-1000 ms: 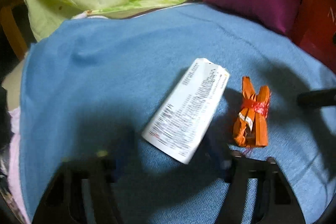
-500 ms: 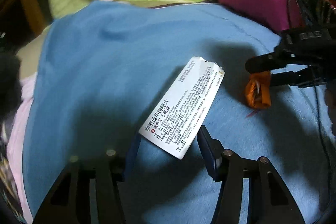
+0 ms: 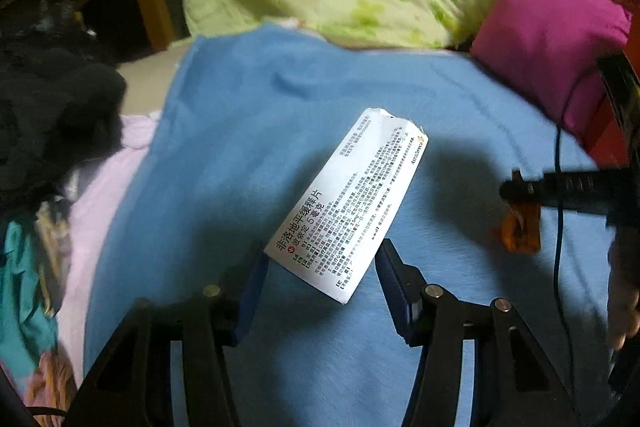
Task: Collect trash
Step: 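Grasp the white medicine box with the left tool while the right tool grasps the orange wrapper, then carry the white box and orange wrapper over the red basket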
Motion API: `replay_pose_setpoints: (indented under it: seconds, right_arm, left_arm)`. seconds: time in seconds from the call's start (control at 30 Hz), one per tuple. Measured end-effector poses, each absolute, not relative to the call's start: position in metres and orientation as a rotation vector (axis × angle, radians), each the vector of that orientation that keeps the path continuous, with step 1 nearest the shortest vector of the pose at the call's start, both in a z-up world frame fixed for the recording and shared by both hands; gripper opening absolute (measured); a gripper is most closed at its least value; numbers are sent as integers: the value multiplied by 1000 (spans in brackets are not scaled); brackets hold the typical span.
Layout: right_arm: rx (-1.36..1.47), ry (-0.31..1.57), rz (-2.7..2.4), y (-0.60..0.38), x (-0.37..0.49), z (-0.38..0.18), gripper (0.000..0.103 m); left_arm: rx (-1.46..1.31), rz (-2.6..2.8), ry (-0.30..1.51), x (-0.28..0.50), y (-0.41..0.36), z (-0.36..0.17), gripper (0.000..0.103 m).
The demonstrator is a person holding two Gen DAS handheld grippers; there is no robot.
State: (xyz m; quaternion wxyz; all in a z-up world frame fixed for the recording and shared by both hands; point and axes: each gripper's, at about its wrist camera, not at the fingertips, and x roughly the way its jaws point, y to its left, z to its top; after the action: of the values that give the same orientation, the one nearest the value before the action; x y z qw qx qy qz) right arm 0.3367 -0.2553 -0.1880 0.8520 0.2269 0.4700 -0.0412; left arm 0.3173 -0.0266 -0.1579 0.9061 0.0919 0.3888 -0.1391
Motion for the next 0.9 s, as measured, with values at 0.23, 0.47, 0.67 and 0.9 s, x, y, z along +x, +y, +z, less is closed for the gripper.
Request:
replay_pose_setpoints:
  seconds: [0.23, 0.47, 0.67, 0.9]
  right_arm:
    - [407, 856, -41, -274, 240, -132, 37]
    - [340, 723, -23, -283, 149, -76, 37]
    - [309, 616, -43, -292, 83, -41, 37]
    - [282, 517, -89, -302, 22, -17, 37]
  left_arm:
    - [223, -275, 655, 244, -61, -103, 57]
    - [227, -316, 548, 175, -90, -54, 57]
    - [227, -356, 490, 127, -115, -26, 57]
    - [241, -382, 445, 93, -136, -10, 57]
